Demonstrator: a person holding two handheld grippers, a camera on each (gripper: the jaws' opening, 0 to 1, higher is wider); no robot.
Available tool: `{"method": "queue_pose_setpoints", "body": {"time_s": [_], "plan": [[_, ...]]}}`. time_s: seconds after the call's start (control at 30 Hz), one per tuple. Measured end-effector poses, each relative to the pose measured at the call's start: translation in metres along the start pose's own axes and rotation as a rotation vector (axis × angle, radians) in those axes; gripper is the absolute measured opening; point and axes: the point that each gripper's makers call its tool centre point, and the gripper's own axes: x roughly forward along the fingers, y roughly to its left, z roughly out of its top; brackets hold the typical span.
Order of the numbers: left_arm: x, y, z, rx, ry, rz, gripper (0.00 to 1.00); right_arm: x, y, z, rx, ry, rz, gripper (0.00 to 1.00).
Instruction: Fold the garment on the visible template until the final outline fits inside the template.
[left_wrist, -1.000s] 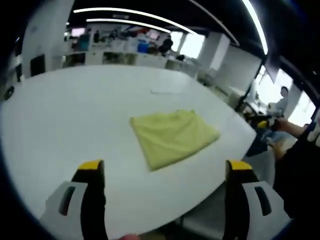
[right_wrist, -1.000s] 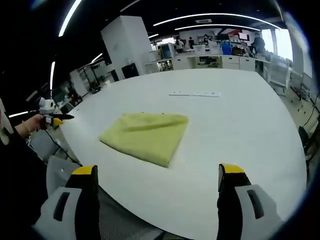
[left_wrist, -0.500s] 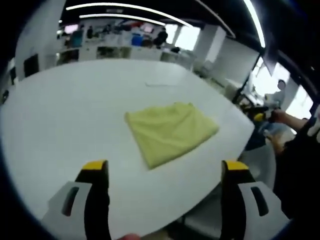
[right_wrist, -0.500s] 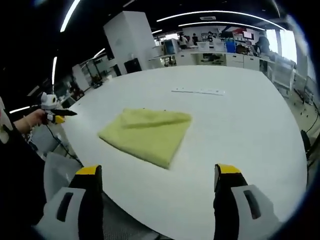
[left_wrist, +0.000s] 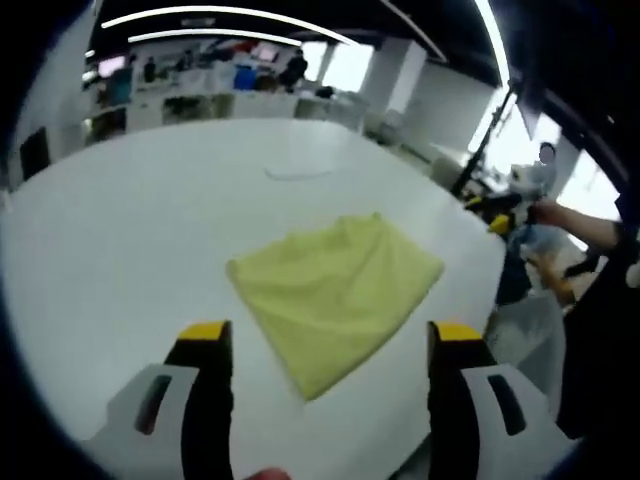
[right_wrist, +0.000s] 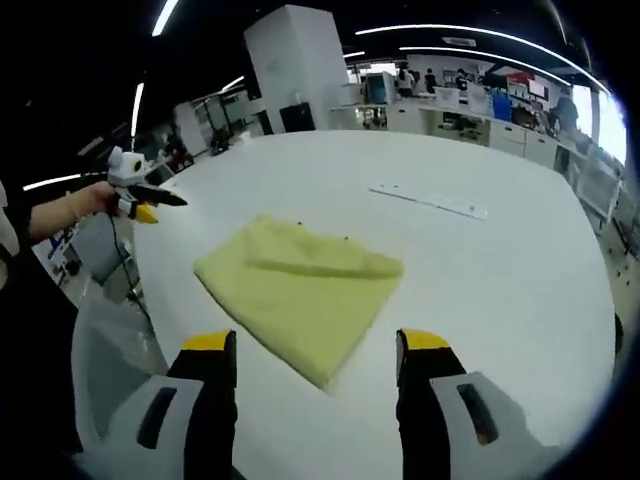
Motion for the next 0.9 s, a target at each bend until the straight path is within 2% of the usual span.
{"method": "queue_pose_setpoints", "body": {"time_s": [0.23,0.4,0.53,0.77,0.9], "plan": [[0.037,0.020,0.012,0.029,0.026,-0.030,0.66,0.030,-0.021,0.008,-0.076,0.040,0.034,0.54],[0.062,0.040,0.016,0.060,0.056,-0.020,0.62,0.050,-0.037,0.009,-0.142,0.090,0.061,0.47],[0.080,0.053,0.016,0.084,0.087,-0.021,0.57,0.066,-0.044,0.010,-0.203,0.127,0.094,0.43],[0.111,0.064,0.009,0.188,0.194,-0.065,0.52,0.098,-0.055,0.012,-0.333,0.216,0.169,0.40],[0.126,0.069,0.009,0.205,0.211,-0.080,0.49,0.115,-0.058,0.016,-0.375,0.246,0.209,0.38]]}}
